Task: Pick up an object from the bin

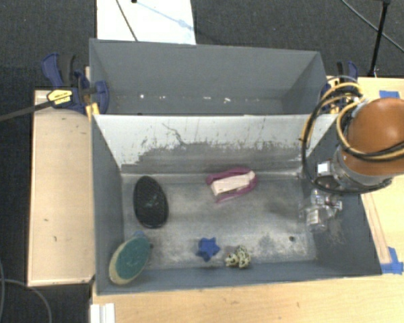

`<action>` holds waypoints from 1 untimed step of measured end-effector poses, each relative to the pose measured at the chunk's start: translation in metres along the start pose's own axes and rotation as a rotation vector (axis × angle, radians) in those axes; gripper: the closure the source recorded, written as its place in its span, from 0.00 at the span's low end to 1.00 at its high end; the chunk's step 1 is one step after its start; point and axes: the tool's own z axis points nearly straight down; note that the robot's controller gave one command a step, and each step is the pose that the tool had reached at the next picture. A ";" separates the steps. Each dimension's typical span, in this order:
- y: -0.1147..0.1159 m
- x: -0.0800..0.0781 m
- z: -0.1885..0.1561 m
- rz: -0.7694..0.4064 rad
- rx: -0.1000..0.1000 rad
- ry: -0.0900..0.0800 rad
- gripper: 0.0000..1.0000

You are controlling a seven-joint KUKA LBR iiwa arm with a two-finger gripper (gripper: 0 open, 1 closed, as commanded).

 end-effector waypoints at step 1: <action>-0.002 -0.001 -0.051 0.006 0.002 0.001 1.00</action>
Offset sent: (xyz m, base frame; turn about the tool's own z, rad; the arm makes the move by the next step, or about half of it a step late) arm 0.0000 -0.0001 0.0476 0.0000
